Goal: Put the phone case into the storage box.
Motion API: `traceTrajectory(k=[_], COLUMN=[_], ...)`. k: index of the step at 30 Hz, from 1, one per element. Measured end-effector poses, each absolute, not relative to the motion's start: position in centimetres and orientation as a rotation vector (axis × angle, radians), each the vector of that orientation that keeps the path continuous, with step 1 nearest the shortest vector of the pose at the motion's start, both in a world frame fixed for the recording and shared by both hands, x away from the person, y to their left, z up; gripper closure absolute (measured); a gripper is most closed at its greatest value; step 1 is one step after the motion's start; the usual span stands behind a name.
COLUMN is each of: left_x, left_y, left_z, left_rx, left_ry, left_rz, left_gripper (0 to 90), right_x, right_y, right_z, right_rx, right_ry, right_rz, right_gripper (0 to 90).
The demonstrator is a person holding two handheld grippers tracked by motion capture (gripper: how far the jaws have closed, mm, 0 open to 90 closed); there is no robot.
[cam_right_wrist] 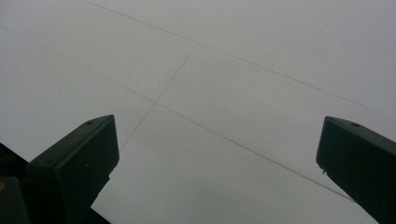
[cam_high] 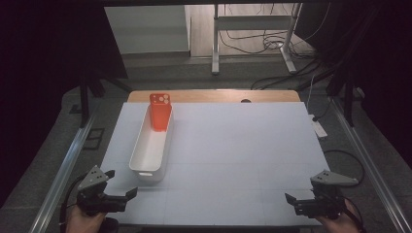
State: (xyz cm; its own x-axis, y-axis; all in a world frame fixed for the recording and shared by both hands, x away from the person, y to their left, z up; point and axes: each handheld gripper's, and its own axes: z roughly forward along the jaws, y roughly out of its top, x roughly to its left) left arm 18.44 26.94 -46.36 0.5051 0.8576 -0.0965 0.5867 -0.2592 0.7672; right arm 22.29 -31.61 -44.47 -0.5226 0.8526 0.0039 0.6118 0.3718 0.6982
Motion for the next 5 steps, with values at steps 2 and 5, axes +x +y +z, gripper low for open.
traceTrajectory(k=[2,5], left_x=[18.45,18.49], left_y=[26.91,26.94], left_z=[-46.37,-46.35], left_rx=[1.968,1.962], left_ry=[1.186,1.187], left_rz=[0.440,0.432], left_gripper=[0.0,0.0], right_x=[22.28,22.30], right_y=[-31.60,-31.61], right_z=[-44.47,-44.50], right_rx=[1.276,1.275], right_ry=[2.282,2.283], right_rz=[0.929,0.927], right_gripper=[0.0,0.0])
